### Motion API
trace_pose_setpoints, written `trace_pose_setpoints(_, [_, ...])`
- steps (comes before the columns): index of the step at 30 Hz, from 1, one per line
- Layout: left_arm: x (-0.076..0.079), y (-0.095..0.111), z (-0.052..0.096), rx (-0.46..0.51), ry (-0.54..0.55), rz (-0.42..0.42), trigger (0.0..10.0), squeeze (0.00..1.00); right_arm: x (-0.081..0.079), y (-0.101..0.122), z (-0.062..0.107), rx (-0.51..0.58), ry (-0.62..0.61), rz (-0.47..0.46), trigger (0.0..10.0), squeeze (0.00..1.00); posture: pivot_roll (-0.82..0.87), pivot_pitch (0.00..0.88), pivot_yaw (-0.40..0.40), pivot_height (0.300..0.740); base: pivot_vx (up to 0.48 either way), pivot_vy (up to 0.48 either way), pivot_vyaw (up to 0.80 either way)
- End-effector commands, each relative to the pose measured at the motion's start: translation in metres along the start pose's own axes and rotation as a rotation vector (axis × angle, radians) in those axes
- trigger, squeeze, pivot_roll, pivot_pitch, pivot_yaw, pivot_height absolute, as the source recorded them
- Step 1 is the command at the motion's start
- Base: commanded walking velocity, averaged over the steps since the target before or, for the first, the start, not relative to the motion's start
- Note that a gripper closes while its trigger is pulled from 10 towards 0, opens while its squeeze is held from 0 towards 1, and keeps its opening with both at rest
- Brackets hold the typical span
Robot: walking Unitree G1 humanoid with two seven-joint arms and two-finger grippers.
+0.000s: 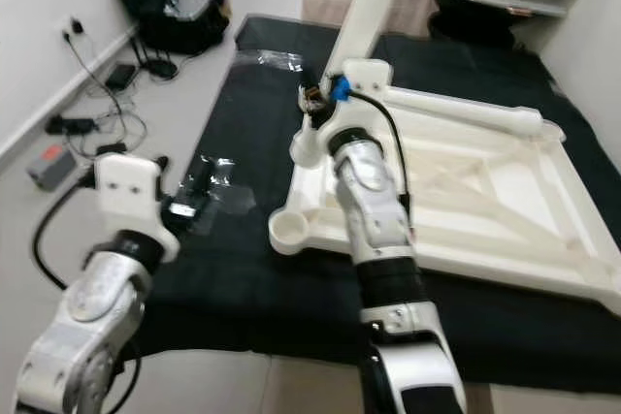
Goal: Building children table
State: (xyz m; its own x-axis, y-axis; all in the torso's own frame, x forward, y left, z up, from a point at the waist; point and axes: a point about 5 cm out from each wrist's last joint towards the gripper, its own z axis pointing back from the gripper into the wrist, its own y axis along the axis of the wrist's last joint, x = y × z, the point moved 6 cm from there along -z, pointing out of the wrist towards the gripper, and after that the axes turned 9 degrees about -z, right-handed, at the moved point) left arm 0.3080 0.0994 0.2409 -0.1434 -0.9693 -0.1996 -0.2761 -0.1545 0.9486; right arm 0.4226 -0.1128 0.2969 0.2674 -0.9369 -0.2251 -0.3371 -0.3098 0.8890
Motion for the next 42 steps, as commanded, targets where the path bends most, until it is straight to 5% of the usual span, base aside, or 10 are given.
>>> trace_pose_setpoints(1, [0.001, -0.005, 0.000, -0.017, -0.001, -0.006, 10.0, 0.00, -0.002, 0.000, 0.001, 0.012, 0.007, 0.000, 10.0, 0.00, 0.06, 0.131, -0.105, 0.740, 0.274, 0.000, 0.00])
trace_pose_setpoints(16, [-0.002, -0.007, 0.001, -0.025, 0.017, 0.010, 10.0, 0.00, -0.003, 0.008, -0.002, 0.020, 0.047, -0.019, 10.0, 0.00, 0.07, 0.122, -0.107, 0.740, 0.018, 0.000, 0.00])
trace_pose_setpoints(19, [0.001, -0.010, 0.005, -0.037, 0.016, 0.022, 10.0, 0.00, -0.022, -0.008, -0.002, -0.127, 0.280, -0.074, 10.0, 0.00, 0.07, 0.124, -0.110, 0.740, 0.000, 0.000, 0.00])
trace_pose_setpoints(24, [0.007, -0.013, 0.008, -0.053, -0.011, 0.050, 10.0, 0.00, -0.022, -0.011, -0.003, -0.176, 0.364, -0.109, 10.0, 0.00, 0.07, 0.129, -0.117, 0.740, 0.000, 0.000, 0.00])
trace_pose_setpoints(32, [0.033, -0.010, 0.021, -0.047, -0.147, 0.134, 10.0, 0.00, -0.052, -0.013, -0.001, -0.247, 0.662, -0.174, 10.0, 0.00, 0.07, 0.160, -0.122, 0.740, 0.000, 0.000, 0.00])
trace_pose_setpoints(42, [0.043, -0.024, 0.045, -0.124, -0.193, 0.155, 10.0, 0.00, -0.058, -0.015, 0.034, -0.343, 1.019, -0.167, 10.0, 0.00, 0.09, 0.223, -0.128, 0.740, 0.000, 0.000, 0.00])
